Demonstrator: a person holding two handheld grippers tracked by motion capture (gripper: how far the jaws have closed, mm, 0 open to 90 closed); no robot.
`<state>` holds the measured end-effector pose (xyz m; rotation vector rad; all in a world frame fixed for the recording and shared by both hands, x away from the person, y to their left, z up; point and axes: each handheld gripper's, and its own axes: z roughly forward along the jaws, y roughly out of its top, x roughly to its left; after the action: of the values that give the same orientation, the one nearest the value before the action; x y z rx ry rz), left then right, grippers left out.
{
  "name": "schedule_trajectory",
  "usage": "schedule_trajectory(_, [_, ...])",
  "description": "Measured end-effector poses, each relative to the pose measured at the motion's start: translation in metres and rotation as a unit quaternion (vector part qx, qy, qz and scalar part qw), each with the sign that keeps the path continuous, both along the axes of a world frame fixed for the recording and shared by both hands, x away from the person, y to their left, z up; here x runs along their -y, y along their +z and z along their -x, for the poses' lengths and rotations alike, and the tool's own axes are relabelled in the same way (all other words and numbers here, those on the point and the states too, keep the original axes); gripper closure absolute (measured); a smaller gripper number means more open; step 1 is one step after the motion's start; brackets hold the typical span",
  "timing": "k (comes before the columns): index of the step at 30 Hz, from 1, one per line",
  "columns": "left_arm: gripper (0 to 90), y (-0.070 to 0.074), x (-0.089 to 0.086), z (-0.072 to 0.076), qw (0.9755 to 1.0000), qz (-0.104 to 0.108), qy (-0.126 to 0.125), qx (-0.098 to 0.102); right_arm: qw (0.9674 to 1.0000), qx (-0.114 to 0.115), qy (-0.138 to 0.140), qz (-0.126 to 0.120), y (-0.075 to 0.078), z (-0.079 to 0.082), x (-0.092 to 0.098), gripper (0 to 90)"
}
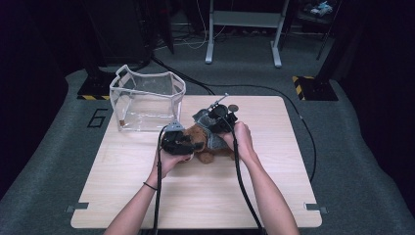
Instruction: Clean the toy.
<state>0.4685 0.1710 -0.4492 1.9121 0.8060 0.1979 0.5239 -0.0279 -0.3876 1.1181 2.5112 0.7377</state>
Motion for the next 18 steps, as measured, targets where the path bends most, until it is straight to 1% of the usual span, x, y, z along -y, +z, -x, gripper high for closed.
schedule_trajectory(1, [42.3, 0.000, -0.001, 0.002, 1.0000, 0.000, 0.001, 0.005, 1.0000, -0.001, 0.000, 0.000, 0.000, 0.000, 0.000, 76.3])
schedule_trajectory(2, [41.9, 0.000, -0.003, 0.004, 0.9999, -0.007, 0.006, 0.011, 1.0000, 0.000, 0.002, -0.002, 0.000, 0.000, 0.001, 76.3])
schedule_trajectory(3, [41.8, 0.001, -0.005, 0.008, 0.9998, -0.007, 0.010, 0.019, 1.0000, 0.001, 0.002, -0.003, -0.001, 0.000, 0.001, 76.3])
schedule_trajectory(6, [39.6, 0.003, -0.010, 0.015, 0.9993, -0.008, 0.021, 0.029, 1.0000, 0.003, 0.005, 0.002, -0.001, 0.000, 0.002, 76.3])
schedule_trajectory(8, [38.9, 0.006, -0.014, 0.020, 0.9986, -0.017, 0.032, 0.038, 1.0000, 0.001, 0.002, 0.000, 0.000, 0.001, 0.002, 76.3])
schedule_trajectory(9, [37.1, 0.007, -0.016, 0.022, 0.9984, -0.020, 0.033, 0.041, 1.0000, 0.000, 0.005, 0.001, 0.000, 0.000, 0.003, 76.3])
schedule_trajectory(10, [36.0, 0.008, -0.018, 0.025, 0.9979, -0.025, 0.040, 0.044, 1.0000, 0.000, 0.003, 0.001, 0.000, 0.000, 0.003, 76.3])
schedule_trajectory(11, [34.1, 0.009, -0.020, 0.027, 0.9973, -0.030, 0.043, 0.051, 1.0000, 0.001, 0.005, 0.001, 0.000, 0.000, 0.003, 76.3])
schedule_trajectory(12, [32.3, 0.010, -0.023, 0.030, 0.9969, -0.033, 0.048, 0.053, 1.0000, 0.001, 0.006, 0.000, 0.000, 0.000, 0.004, 76.3])
schedule_trajectory(13, [31.2, 0.011, -0.026, 0.033, 0.9960, -0.035, 0.059, 0.058, 1.0000, 0.000, 0.000, -0.003, 0.000, 0.000, 0.003, 76.3])
schedule_trajectory(14, [28.3, 0.012, -0.029, 0.035, 0.9951, -0.037, 0.067, 0.062, 1.0000, -0.001, -0.002, -0.005, 0.000, 0.001, 0.003, 76.3])
schedule_trajectory(15, [27.0, 0.012, -0.032, 0.037, 0.9946, -0.037, 0.074, 0.062, 1.0000, 0.000, -0.001, -0.004, 0.000, 0.001, 0.003, 76.3])
schedule_trajectory(16, [25.8, 0.013, -0.036, 0.039, 0.9936, -0.041, 0.083, 0.064, 1.0000, 0.000, -0.001, -0.004, 0.000, 0.001, 0.003, 76.3])
schedule_trajectory(18, [25.4, 0.012, -0.044, 0.041, 0.9925, -0.039, 0.094, 0.068, 1.0000, 0.000, -0.001, -0.004, 0.000, 0.001, 0.003, 76.3])
